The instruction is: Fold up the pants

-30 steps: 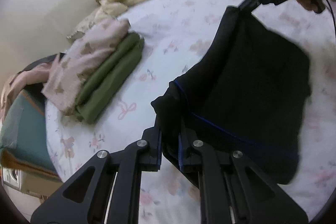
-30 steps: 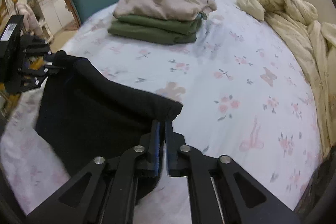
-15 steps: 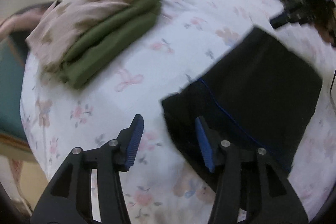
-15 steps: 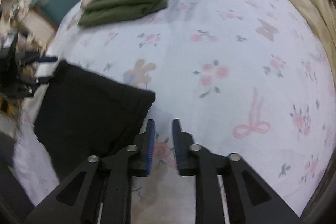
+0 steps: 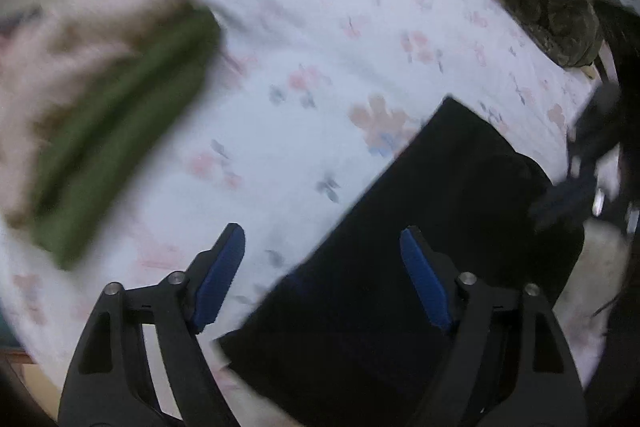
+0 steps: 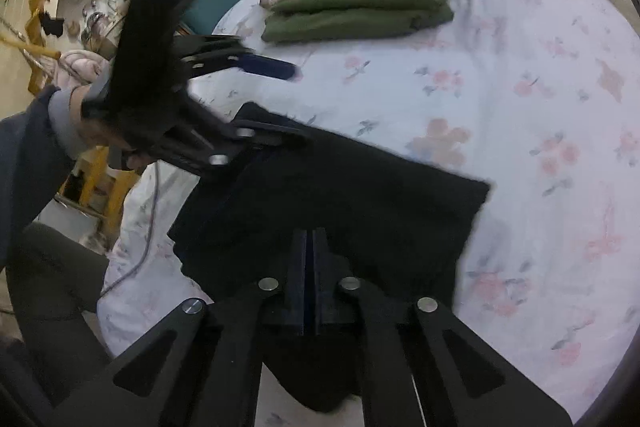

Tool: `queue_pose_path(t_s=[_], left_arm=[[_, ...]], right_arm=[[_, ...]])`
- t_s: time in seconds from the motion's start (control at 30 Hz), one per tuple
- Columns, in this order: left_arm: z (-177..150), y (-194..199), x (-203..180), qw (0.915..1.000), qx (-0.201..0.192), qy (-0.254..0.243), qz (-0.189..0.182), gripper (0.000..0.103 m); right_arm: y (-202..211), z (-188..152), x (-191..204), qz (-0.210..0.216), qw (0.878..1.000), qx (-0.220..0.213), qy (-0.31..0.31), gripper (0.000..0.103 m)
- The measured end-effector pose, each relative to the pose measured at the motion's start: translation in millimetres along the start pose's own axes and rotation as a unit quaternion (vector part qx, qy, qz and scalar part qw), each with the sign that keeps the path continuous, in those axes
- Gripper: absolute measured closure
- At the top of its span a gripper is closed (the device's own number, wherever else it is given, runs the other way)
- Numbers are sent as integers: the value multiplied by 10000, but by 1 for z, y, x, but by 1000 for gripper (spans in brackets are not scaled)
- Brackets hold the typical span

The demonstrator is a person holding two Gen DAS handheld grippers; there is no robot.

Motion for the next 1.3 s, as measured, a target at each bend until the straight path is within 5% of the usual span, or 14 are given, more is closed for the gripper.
queue_pose_path(t_s=[0.07,0.3,0.37,0.4,0.63,0.77,0.83,0.97,1.1,1.17,1.23,1.3], left_arm=[[2,-18,-1,9995,306,-31,-117,54],[-1,-35,-27,9955,614,-624,-364,73],[0,-36,-29,9956,561,-652,-380,93],[1,-34,-30,9959,514,-646,-381,95],[-5,29,-63,9930,-633,-997,32,97],[-36,57,-101,9768,-1066,-1718,702,97],[-53,60,-120,9736,-1107,-1876,686,97],[-98,56,-165,9470,-1168,-2739,1201,98],[-123,42,-179,9413,-1030,-2865,1459,98],[-132,33,-184,9350,-952,-2990,1650,98],[-138,30,-189,9288,-986,-3089,1793,98],[-140,25,-190,9324,-944,-2993,1792,98]], right_arm=[[-20,-7,0,-132,9998,110,-125,103],[-47,-35,12,312,9972,543,-405,103],[-57,-42,6,247,9957,649,-607,103],[-62,-44,3,131,9954,656,-684,103],[-66,-49,1,-149,9919,196,-1245,103],[-63,-56,1,-104,9870,-138,-1599,103],[-55,-58,-1,-80,9830,-352,-1800,103],[-31,-75,-9,56,9689,-346,-2448,103],[17,-88,-13,-200,9592,-254,-2808,97],[58,-85,-5,-655,9603,-655,-2633,97],[88,-67,19,-600,9692,-1074,-2135,97],[97,-43,37,-447,9765,-1223,-1716,96]])
Point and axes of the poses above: each gripper's, at about its wrist camera, not at the fingertips, and y roughly against the way its jaws point, x to its left, z to its top, the point moved 5 cm from there along -y, roughly the way its jaws point, and after that the axes turned 3 degrees about y, right-handed, at the moved point
